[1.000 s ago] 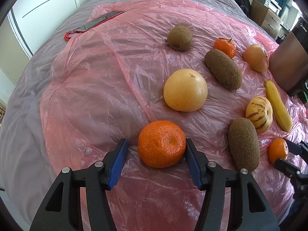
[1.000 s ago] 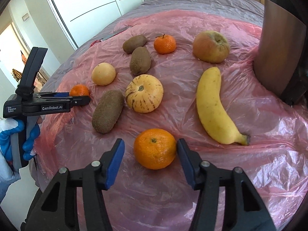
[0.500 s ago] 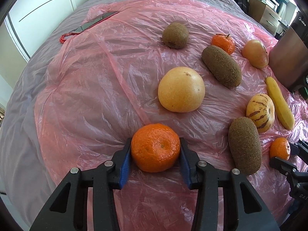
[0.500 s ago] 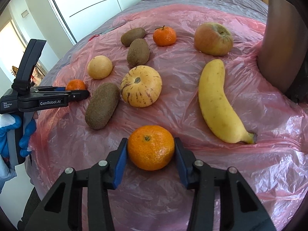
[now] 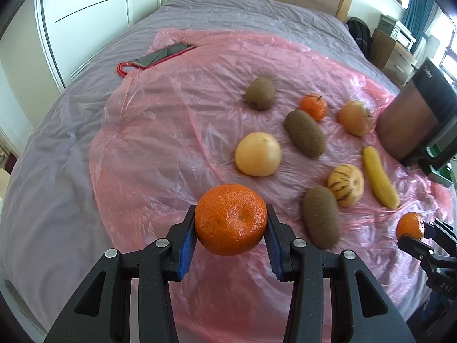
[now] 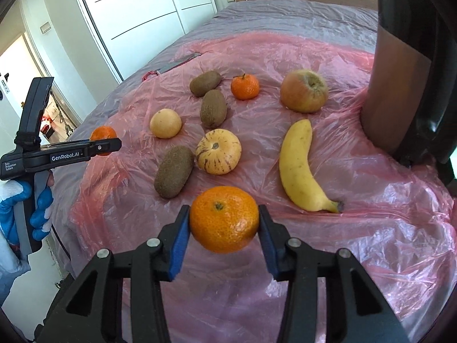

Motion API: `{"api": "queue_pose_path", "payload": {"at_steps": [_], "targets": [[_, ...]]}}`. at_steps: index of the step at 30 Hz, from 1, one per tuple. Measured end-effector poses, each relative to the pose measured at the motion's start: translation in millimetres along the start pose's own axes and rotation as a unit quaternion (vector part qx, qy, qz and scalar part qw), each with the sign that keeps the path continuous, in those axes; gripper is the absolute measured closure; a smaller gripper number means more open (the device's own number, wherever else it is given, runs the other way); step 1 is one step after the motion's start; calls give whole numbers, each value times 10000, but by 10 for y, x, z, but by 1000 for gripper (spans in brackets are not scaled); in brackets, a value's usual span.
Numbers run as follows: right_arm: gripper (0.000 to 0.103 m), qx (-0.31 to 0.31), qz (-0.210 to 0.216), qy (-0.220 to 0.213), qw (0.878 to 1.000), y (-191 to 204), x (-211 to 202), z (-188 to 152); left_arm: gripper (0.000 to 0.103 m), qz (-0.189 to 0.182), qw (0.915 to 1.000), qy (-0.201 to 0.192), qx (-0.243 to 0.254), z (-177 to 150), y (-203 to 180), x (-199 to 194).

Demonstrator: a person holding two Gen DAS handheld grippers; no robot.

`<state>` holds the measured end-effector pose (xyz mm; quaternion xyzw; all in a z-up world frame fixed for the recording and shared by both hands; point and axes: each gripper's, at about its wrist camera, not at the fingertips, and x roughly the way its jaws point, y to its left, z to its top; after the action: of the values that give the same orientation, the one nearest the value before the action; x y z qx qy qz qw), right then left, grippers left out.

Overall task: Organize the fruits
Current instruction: 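Carry both tangerines over the green tray with left and right tools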

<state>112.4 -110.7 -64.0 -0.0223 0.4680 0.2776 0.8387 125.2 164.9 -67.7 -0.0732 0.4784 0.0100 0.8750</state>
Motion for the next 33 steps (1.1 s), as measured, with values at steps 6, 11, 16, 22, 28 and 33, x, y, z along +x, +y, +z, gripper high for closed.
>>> {"api": "queue_pose_path", "payload": {"at_steps": [6,11,16,22,28,33], "targets": [[59,-38,-138,-360,9993,2,-515,-10,65,-281,9991,-313,103,-46,-250,-459],[59,106,-379,-705,9967,-194,-1004,-79,65,-594,9959,-538,422,-85,-661,-838],[59,385,-828,-994,9908,-587,-1518,-169,65,-956,9907,-647,716,-77,-1157,-1106],[59,747,-1427,-1426,9766,-1206,-2132,-211,65,-1302,9800,-779,1285,-21,-1957,-1383],[59,1043,-1947,-1793,9587,-1833,-2631,-152,65,-1682,9655,-856,1796,140,-2844,-1565],[59,1248,-2196,-1941,9479,-2316,-2821,-133,65,-1859,9527,-826,2257,294,-3629,-1522]]}}
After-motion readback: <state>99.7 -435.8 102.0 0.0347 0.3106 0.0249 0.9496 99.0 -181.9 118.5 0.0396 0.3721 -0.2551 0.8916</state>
